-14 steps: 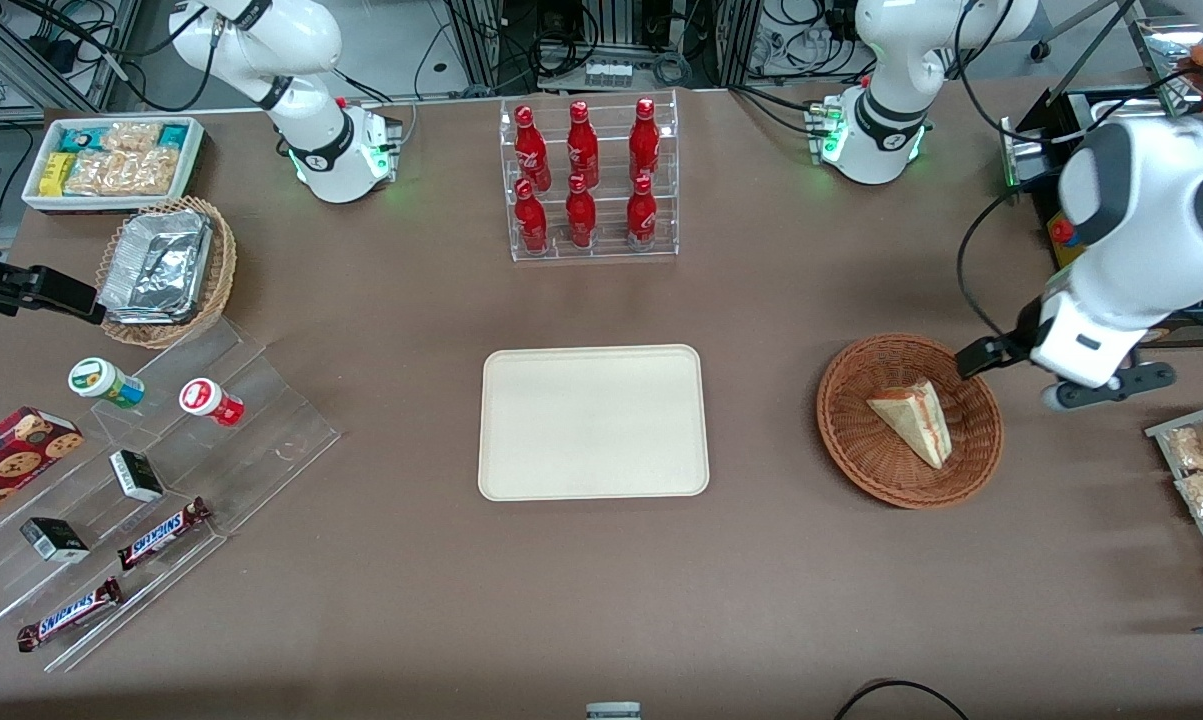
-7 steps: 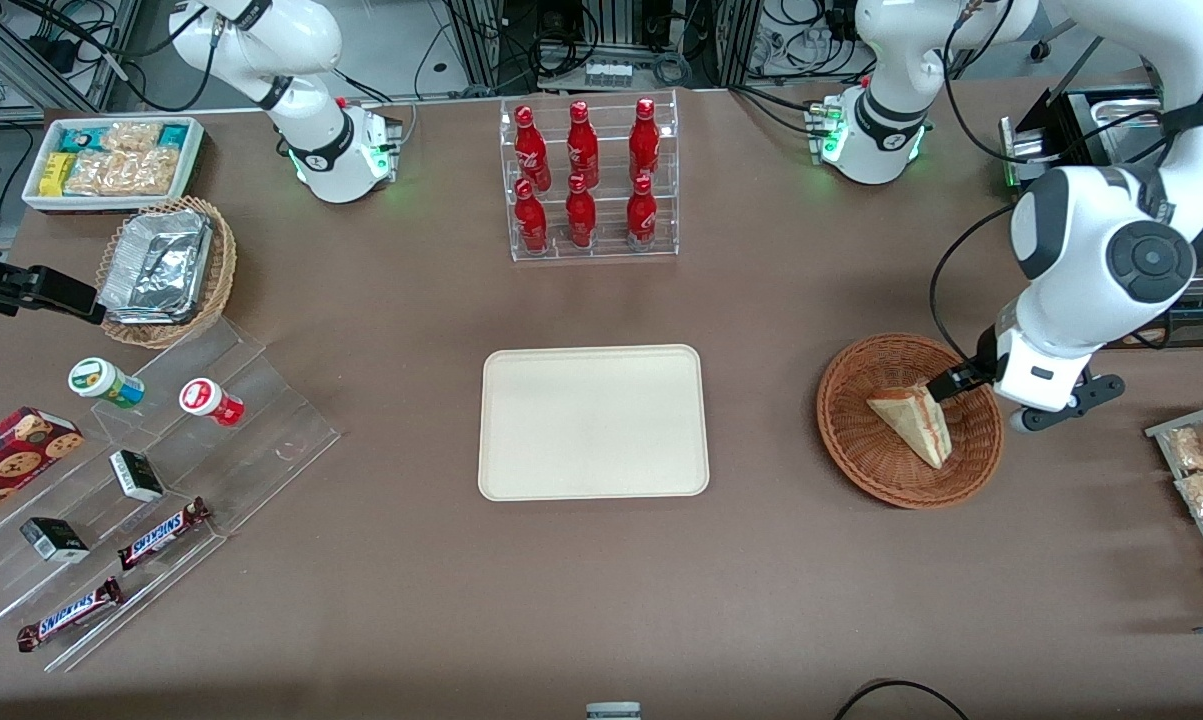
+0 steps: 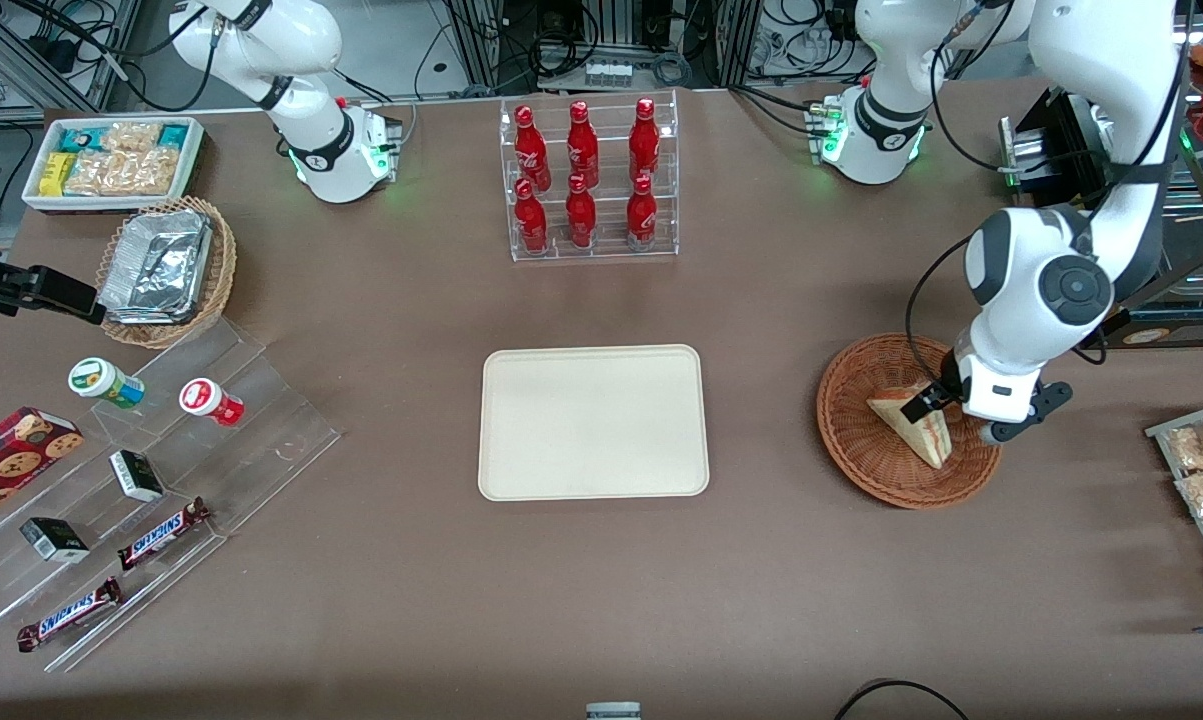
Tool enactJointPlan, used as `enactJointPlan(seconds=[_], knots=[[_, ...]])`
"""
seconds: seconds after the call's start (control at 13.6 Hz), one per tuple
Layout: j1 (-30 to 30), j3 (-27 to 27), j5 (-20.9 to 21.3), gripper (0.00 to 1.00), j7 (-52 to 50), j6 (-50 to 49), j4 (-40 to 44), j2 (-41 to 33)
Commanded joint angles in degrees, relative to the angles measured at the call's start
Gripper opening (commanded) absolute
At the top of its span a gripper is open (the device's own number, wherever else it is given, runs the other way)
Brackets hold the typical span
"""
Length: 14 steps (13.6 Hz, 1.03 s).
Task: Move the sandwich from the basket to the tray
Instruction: 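Lower the left gripper and close it on the sandwich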
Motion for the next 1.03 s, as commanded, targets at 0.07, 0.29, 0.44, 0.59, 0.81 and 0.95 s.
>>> enactJointPlan(seconds=[0.07,0.29,0.44,0.59,0.81,0.95], knots=[[-0.7,-0.1,1.0,1.00,-4.8,1.9,-0.2,1.5],[-2.4,0.0,1.0,0.37,-9.9,3.9,-0.7,2.8],[-2.7,0.0,1.0,0.00,-10.3,3.6,-0.7,2.6],[-2.7,0.0,1.1,0.00,-9.8,3.3,-0.7,2.4],[-2.7,0.1,2.3,0.00,-9.2,0.2,-0.6,0.9],[-2.7,0.1,4.4,0.00,-7.3,-5.7,0.1,-1.7]])
